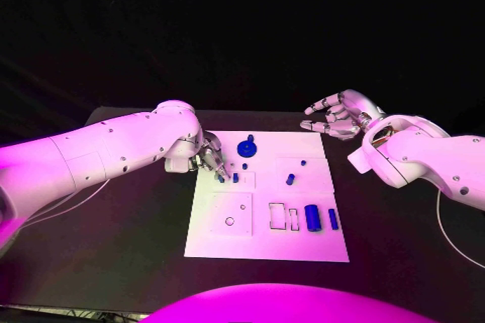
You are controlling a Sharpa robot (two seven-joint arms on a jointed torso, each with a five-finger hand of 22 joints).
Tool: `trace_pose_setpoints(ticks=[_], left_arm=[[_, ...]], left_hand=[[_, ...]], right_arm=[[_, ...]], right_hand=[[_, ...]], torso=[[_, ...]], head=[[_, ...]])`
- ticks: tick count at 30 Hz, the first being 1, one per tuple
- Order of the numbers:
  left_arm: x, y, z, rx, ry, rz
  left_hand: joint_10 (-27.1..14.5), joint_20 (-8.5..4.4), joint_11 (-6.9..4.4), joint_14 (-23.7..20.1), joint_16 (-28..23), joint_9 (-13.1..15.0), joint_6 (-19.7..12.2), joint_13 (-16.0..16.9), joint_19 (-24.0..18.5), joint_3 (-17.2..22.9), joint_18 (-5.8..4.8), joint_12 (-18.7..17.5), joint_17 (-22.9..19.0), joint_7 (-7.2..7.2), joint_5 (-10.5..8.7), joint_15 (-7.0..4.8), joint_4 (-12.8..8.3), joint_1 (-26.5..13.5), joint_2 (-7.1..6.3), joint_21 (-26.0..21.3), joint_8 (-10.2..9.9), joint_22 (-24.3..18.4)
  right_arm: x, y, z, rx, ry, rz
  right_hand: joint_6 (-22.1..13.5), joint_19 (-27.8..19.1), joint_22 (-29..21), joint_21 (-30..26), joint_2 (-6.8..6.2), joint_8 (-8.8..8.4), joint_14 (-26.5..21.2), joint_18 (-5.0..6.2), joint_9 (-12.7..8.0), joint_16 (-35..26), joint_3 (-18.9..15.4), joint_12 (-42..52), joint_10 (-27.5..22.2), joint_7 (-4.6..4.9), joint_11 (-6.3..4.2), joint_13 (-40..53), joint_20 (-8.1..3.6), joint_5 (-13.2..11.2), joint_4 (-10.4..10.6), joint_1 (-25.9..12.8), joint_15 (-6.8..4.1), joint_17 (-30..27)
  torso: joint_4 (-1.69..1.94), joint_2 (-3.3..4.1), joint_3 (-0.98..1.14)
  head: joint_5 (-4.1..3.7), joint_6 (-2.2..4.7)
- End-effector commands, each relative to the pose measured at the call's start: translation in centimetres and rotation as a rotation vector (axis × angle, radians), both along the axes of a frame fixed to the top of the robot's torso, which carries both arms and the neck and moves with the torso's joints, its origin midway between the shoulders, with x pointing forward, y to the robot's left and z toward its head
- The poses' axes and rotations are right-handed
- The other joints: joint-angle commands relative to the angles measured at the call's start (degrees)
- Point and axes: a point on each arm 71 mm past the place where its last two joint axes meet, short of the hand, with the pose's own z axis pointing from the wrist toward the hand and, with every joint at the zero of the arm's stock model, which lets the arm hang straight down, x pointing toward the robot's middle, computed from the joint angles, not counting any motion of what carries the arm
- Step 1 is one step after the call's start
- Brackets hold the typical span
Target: Assemble the parts on the task board
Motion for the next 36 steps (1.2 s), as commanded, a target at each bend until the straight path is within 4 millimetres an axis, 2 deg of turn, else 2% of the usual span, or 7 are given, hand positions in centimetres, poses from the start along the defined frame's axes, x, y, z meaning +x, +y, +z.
trace_pose_setpoints(ticks=[1, 15, 31, 36], left_arm=[[0.07, 0.06, -0.11, 0.002, -0.008, 0.011], [0.22, 0.49, -0.16, 0.014, -0.009, 0.015], [0.17, 0.82, -0.04, 0.015, -0.016, 0.016], [0.12, 0.84, 0.07, -0.013, -0.027, 0.035]], left_hand=[[-0.46, 0.06, 0.15, 5.73, -0.25, -0.08, 0.16, -0.07, -0.22, -0.63, -0.6, -0.15, 13.97, 0.34, 0.16, 0.5, 0.05, -0.09, -0.89, -0.23, -0.36, -0.03], [-0.72, 0.14, 0.27, 5.68, -0.34, -0.28, 0.53, -0.36, -0.35, -2.73, -0.55, -0.26, 13.8, 0.47, 0.16, 0.58, 1.61, -0.5, -1.53, -0.38, -1.05, -0.2], [-1.12, 0.3, 0.43, 5.58, -0.51, 0.01, 0.96, -0.74, -0.5, -9.98, -0.49, -0.26, 13.49, 0.62, 0.17, 0.72, 6.69, -1.26, -3.82, -0.6, -1.99, -0.38], [-1.19, 0.3, 0.41, 5.57, -0.53, 0.16, 1.0, -0.83, -0.49, -11.68, -0.49, -0.25, 13.46, 0.6, 0.16, 0.71, 7.93, -1.18, -4.05, -0.62, -2.12, -0.35]], right_arm=[[-0.05, 0.13, 0.05, -0.008, -0.012, 0.019], [-0.06, 0.11, 0.05, -0.008, -0.012, 0.019], [-0.06, 0.1, 0.07, -0.007, -0.015, 0.019], [-0.06, 0.1, 0.08, -0.007, -0.015, 0.02]], right_hand=[[0.02, -0.32, 6.41, -0.19, -0.05, 0.22, 4.82, 1.03, -0.07, -0.2, -0.29, -0.28, -0.41, -0.02, -0.03, 3.23, -0.16, 0.31, -0.12, -0.49, -0.32, 9.85], [0.0, -0.31, 6.4, -0.3, -0.11, 0.29, 4.81, 1.04, -0.18, -0.24, -0.35, -0.31, -0.45, -0.02, -0.03, 3.15, -0.18, 0.29, -0.1, -0.61, -0.34, 9.8], [0.0, -0.31, 6.4, -0.3, -0.11, 0.29, 4.81, 1.04, -0.18, -0.24, -0.35, -0.31, -0.45, -0.02, -0.03, 3.15, -0.18, 0.29, -0.1, -0.61, -0.34, 9.8], [0.0, -0.31, 6.4, -0.3, -0.11, 0.29, 4.81, 1.04, -0.18, -0.24, -0.35, -0.31, -0.45, -0.02, -0.03, 3.15, -0.18, 0.29, -0.1, -0.61, -0.34, 9.8]], torso=[[0.02, 0.0, 0.0], [0.01, 0.01, 0.0], [0.03, 0.01, 0.02], [-0.01, -0.02, -0.01]], head=[[-0.02, -0.05], [0.0, 0.01], [-0.06, 0.05], [0.0, 0.14]])
